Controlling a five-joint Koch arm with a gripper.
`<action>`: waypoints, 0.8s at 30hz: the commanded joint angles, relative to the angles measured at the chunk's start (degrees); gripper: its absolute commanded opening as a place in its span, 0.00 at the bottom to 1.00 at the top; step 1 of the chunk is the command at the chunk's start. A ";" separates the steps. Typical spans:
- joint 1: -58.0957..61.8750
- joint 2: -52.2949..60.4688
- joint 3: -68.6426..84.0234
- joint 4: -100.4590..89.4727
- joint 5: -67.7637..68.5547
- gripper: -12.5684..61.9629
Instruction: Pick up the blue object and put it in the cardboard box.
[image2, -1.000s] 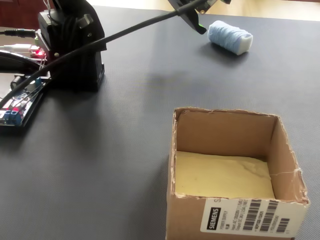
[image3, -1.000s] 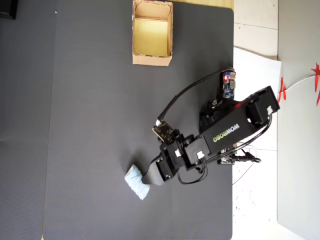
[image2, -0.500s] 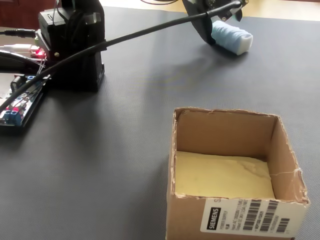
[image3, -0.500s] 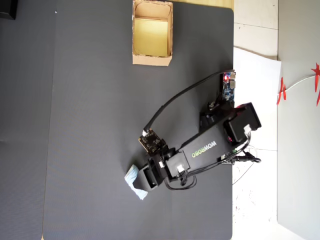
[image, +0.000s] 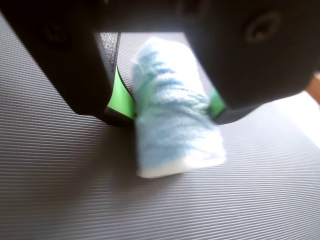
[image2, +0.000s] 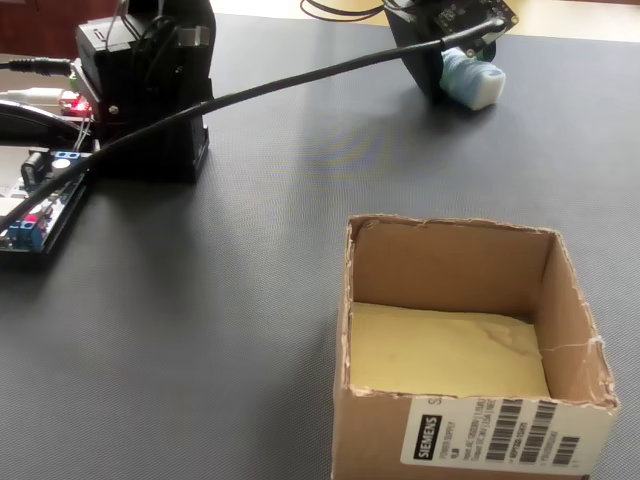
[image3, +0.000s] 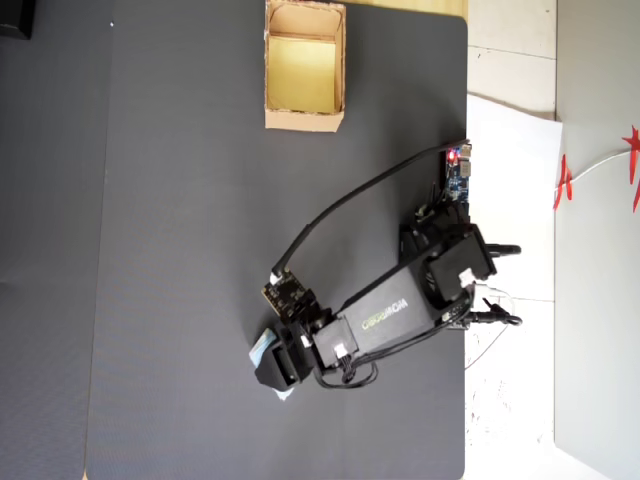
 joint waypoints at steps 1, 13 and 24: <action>-1.14 0.09 -2.64 -4.13 1.93 0.36; 0.35 2.81 -0.53 -22.32 -4.13 0.07; 8.96 9.14 3.34 -34.37 -6.06 0.07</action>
